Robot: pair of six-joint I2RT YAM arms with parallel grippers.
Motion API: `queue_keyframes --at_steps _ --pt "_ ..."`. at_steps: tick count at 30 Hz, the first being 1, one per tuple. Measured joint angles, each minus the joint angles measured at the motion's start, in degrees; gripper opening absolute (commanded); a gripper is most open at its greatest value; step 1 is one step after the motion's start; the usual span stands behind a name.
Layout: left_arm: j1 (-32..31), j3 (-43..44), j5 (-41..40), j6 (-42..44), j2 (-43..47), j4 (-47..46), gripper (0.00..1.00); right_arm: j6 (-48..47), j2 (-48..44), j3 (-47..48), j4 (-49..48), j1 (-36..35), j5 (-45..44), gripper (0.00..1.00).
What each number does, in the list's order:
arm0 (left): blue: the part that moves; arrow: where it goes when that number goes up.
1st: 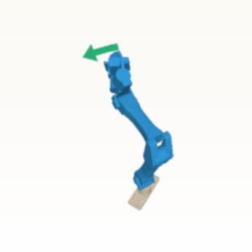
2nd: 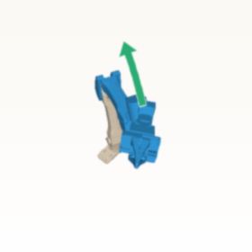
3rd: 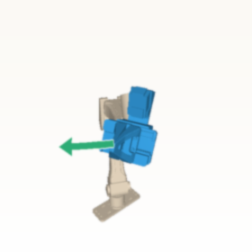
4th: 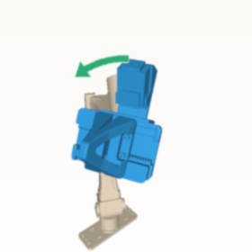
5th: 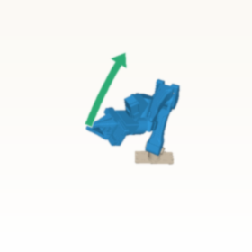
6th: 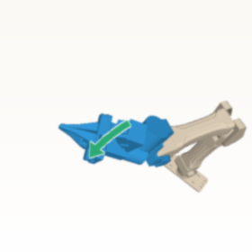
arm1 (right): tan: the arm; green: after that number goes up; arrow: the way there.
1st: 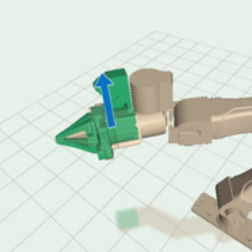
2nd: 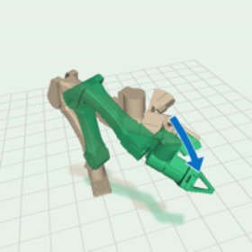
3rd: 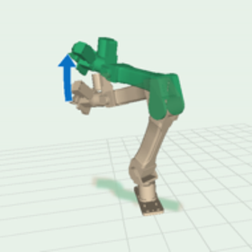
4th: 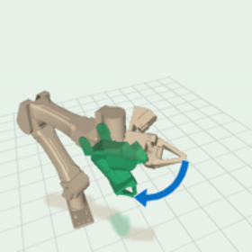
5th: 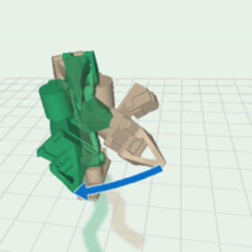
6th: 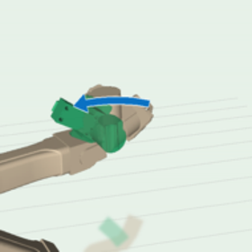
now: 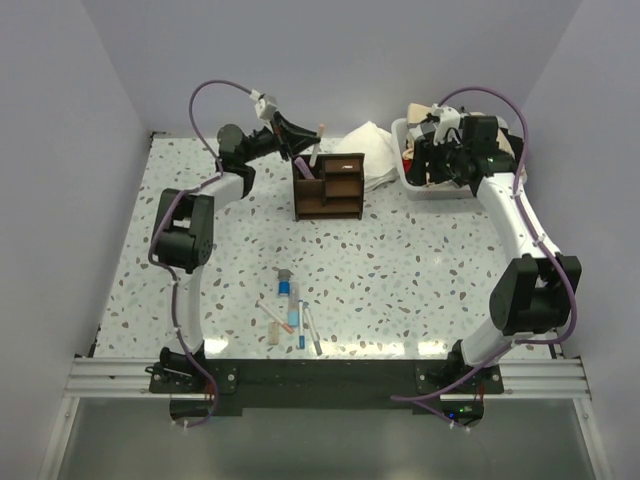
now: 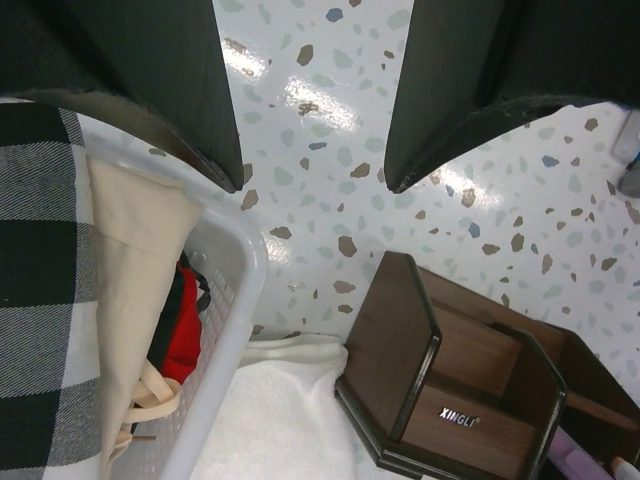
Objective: Sort the stationery into containers
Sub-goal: Place the pen in the storage box.
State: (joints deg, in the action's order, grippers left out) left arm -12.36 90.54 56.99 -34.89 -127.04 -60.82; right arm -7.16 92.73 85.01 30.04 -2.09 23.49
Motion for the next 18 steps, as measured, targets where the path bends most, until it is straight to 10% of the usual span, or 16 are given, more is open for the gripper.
queue_keyframes --at_steps 9,18 --pt "0.37 1.2 -0.94 0.02 -4.76 0.15 0.05 -0.15 1.07 1.16 0.07 -0.15 0.02 0.63" --pt "1.92 1.2 -0.79 1.51 -6.23 0.63 0.49 -0.46 1.62 1.16 0.2 -1.01 0.0 0.64"
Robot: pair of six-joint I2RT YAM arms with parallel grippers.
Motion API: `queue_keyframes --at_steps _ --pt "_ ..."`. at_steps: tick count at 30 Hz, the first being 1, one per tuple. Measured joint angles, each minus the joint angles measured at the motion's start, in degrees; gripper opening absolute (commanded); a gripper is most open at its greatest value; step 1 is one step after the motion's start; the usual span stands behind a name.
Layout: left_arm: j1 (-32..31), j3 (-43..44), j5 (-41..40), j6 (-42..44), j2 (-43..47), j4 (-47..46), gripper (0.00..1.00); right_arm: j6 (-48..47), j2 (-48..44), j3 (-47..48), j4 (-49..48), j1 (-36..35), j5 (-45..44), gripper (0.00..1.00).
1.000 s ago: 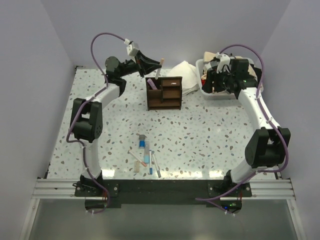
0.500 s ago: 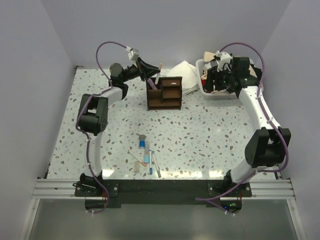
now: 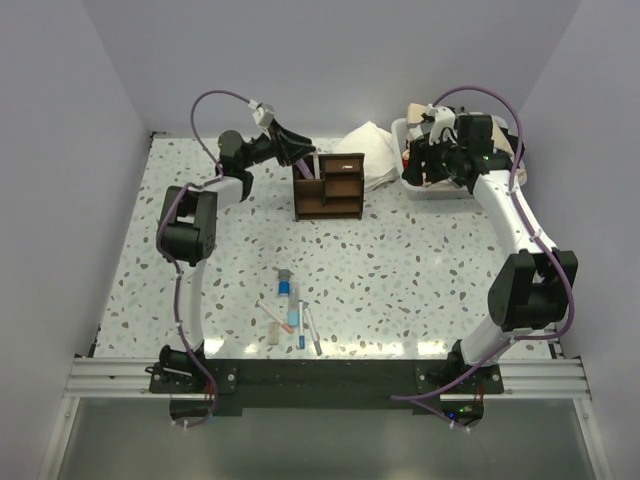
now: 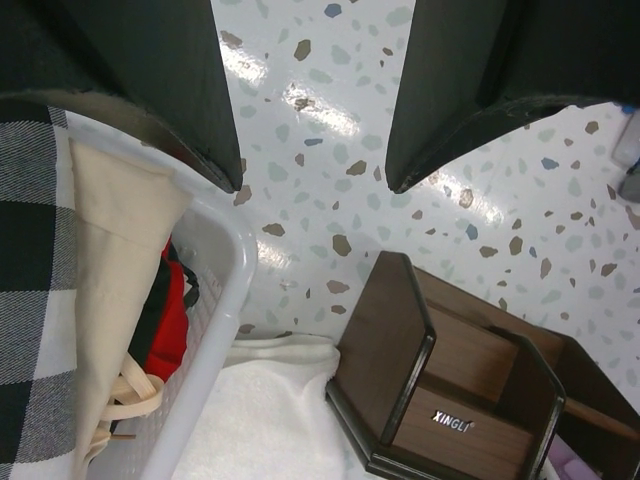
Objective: Sort the stationery into containers
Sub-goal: Place the pen in the storage box, then pick up the pen from the center of the board.
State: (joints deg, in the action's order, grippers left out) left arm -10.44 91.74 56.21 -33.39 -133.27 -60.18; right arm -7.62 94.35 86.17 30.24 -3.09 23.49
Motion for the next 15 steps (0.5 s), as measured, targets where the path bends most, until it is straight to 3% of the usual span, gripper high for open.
queue_keyframes --at_steps 2,6,8,9,10,13,15 --pt "0.48 0.0 0.42 0.09 0.0 -0.13 0.58 -0.07 0.02 0.0 0.04 -0.15 0.0 0.64" --pt "1.38 -0.7 0.9 -0.04 0.61 -0.15 0.62 -0.15 0.02 0.0 0.07 -0.37 0.04 0.64" --pt "1.92 -1.86 1.42 -0.09 2.29 -0.02 0.69 -0.57 0.02 0.0 0.17 -0.59 0.15 0.65" --pt "2.45 -2.67 1.77 -0.11 3.91 0.13 0.79 -1.31 0.02 0.0 0.5 -0.92 0.28 0.65" --pt "2.75 -3.08 2.03 -0.04 4.92 0.26 1.0 -1.6 0.02 0.0 0.63 -1.14 0.37 0.66" --pt "5.25 -6.91 3.34 3.19 13.33 3.69 1.0 -8.57 -0.02 0.0 2.93 -5.07 1.46 0.7" --pt "7.39 -10.03 3.41 12.68 22.14 13.25 1.0 -14.75 -0.11 -0.07 4.57 -10.93 1.68 0.72"
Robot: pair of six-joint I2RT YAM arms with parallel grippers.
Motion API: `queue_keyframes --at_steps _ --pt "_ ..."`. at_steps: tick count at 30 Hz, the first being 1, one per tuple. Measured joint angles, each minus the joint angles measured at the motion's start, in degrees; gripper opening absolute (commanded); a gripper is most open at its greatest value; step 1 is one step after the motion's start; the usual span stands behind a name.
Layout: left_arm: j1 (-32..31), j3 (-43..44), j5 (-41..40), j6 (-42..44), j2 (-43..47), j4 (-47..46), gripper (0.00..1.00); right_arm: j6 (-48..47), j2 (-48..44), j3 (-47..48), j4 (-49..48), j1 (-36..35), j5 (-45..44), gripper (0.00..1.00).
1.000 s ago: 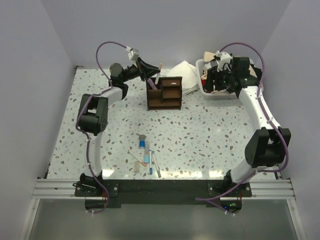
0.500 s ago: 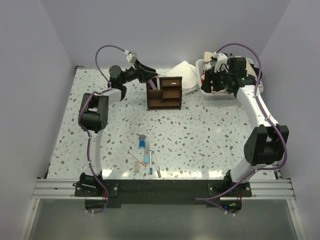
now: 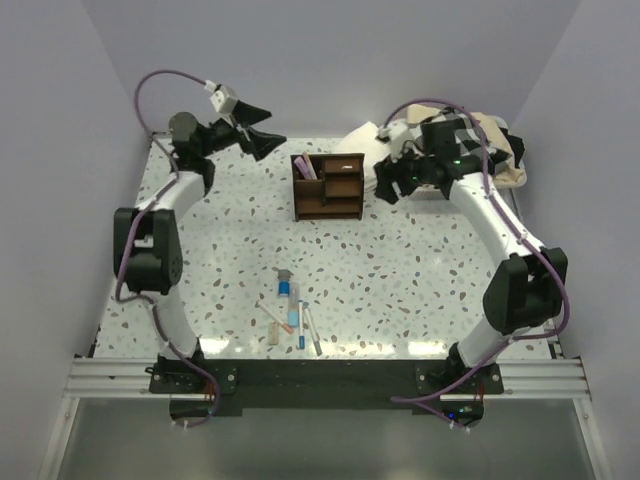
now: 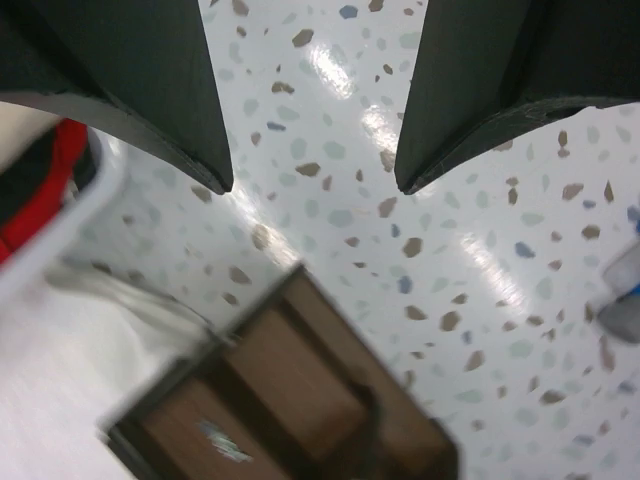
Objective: Sort the stationery into containers
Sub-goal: Pick up the pen from the center of the board.
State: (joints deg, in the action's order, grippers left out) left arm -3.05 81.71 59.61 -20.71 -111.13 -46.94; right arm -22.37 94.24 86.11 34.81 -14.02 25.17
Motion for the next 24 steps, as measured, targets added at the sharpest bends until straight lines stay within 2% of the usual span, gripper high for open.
queue_keyframes --at_steps 2,5,8,12,16,20,24 --pt "1.73 -3.17 -3.26 13.9 10.05 11.45 1.0 -6.88 -0.28 -0.59 1.31 -6.69 0.63 0.72" --pt "2.1 -7.89 -12.61 29.44 23.02 24.92 1.0 -17.44 -0.5 -0.94 4.68 -15.67 2.73 0.69" --pt "1.29 -9.94 -19.78 37.2 29.18 37.33 1.0 -29.75 -0.13 -0.46 10.32 -21.77 4.02 0.66" --pt "1.18 -10.32 -27.1 40.26 28.74 57.0 1.0 -45.7 2.82 2.08 17.53 -27.69 4.02 0.65" --pt "1.75 -13.2 -30.03 39.78 26.67 69.29 1.0 -58.29 7.96 3.58 21.44 -32.15 4.02 0.61" --pt "3.67 -18.34 -31.65 38.42 27.17 74.95 1.0 -67.45 11.74 2.93 23.17 -34.75 3.96 0.59" --pt "5.05 -23.26 -35.1 37.55 30.45 75.87 1.0 -76.19 11.65 -0.63 24.59 -35.41 4.07 0.55"
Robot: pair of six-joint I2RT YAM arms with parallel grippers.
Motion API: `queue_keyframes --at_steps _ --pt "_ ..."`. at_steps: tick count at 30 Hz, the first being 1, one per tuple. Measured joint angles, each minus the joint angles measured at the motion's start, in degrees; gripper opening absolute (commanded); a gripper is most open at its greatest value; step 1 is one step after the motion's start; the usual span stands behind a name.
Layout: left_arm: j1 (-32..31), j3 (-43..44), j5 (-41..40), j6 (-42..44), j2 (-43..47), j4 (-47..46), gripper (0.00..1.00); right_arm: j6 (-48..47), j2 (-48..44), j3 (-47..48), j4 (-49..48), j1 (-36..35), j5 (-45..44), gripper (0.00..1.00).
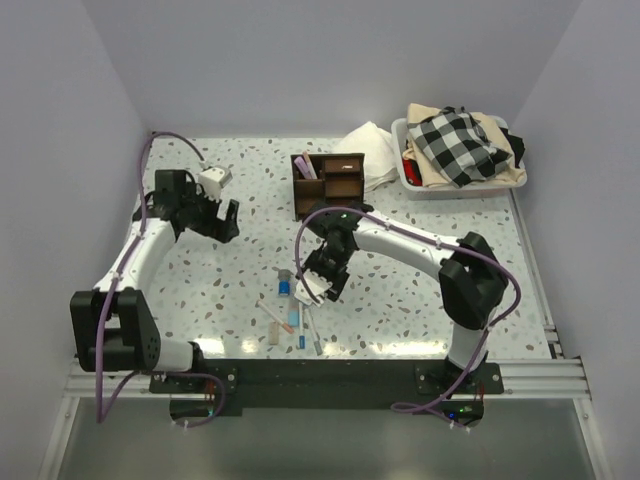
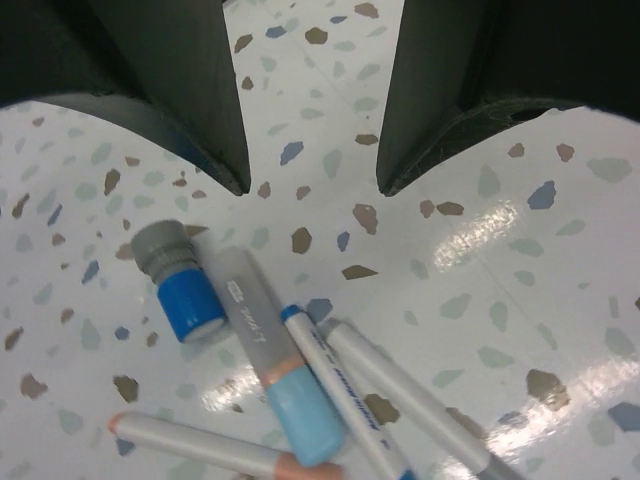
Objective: Sort the stationery into containers
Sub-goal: Pick up the pen from the center of the board.
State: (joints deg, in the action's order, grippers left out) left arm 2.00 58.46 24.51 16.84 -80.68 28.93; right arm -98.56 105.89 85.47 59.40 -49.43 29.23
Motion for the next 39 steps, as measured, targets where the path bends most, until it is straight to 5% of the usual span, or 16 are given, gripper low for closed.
queue_keyframes --at_steps 6,14,39 --pt "0.55 -0.85 -5.79 -0.13 2.97 -0.76 1.0 -10.58 -0.48 -4.7 6.84 -0.13 -0.02 0.52" --pt "2.82 0.33 -8.46 -0.74 -0.55 -0.9 0.99 -13.62 1.81 -4.11 14.95 -3.48 -0.07 0.49" --pt "3.52 -4.61 -11.63 -1.01 8.76 -0.24 0.99 -14.21 10.16 -0.81 11.74 -11.37 1.81 0.49"
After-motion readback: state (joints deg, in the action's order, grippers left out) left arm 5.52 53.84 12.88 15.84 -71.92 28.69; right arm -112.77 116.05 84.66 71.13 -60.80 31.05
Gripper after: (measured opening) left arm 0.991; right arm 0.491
